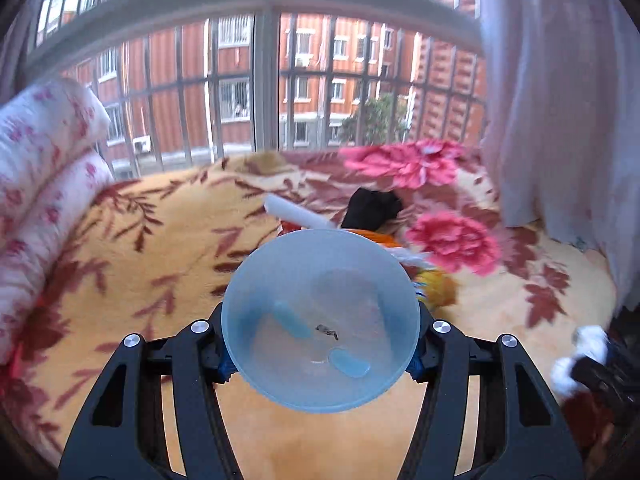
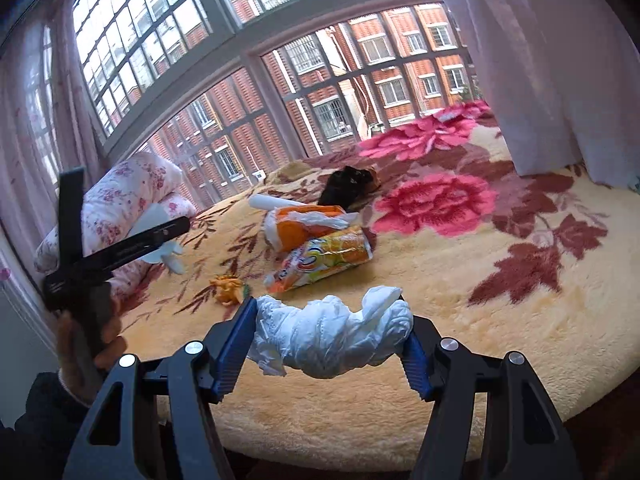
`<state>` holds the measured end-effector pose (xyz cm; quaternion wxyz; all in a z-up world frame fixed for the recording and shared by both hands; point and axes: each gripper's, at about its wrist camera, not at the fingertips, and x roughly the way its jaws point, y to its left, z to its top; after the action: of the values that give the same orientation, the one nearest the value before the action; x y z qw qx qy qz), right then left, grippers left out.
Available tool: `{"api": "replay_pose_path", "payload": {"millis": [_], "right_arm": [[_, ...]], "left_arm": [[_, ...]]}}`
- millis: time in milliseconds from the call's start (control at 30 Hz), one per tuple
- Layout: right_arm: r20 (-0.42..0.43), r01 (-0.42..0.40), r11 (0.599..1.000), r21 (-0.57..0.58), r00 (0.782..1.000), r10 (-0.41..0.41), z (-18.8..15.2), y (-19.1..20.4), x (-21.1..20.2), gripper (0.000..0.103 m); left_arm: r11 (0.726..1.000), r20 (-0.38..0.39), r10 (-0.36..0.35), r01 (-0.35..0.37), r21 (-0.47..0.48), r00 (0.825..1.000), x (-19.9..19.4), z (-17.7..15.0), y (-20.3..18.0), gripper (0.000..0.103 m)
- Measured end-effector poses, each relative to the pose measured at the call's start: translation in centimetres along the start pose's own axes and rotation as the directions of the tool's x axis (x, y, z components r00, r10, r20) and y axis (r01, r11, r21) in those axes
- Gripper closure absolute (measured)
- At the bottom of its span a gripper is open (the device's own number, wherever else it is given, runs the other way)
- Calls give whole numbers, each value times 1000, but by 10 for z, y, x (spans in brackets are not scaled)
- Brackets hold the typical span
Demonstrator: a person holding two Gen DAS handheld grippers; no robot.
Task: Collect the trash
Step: 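Lower the cup and white bag into the orange bucket and open both grippers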
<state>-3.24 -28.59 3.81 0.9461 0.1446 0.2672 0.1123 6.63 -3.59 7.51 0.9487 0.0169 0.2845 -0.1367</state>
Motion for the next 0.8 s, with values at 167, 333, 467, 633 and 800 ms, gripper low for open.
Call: {"api": "replay_pose_path", "payload": {"millis": [167, 333, 467, 633, 800], "right_arm": [[-9, -22, 996, -85, 1000, 21, -10, 30, -27, 39], [-55, -44, 983, -178, 998, 35, -42, 53, -51, 39], [-120, -48, 977, -206, 992, 24, -76, 60, -60, 39], [-227, -58, 978, -199, 974, 12, -121, 59, -48, 39], [-334, -49, 985, -167, 943, -10, -162, 48, -18, 39]], "left_arm": [[1000, 33, -16, 15, 26, 999, -67, -33, -10, 45], [998, 14, 26, -27, 65, 1000, -106, -97, -18, 45], [999, -63, 27, -25, 32, 998, -109, -150, -16, 45], [999, -200, 33, -30, 19, 979, -88, -211, -20, 45], [1000, -361, -4, 0, -11, 933, -52, -257, -19, 45]]}}
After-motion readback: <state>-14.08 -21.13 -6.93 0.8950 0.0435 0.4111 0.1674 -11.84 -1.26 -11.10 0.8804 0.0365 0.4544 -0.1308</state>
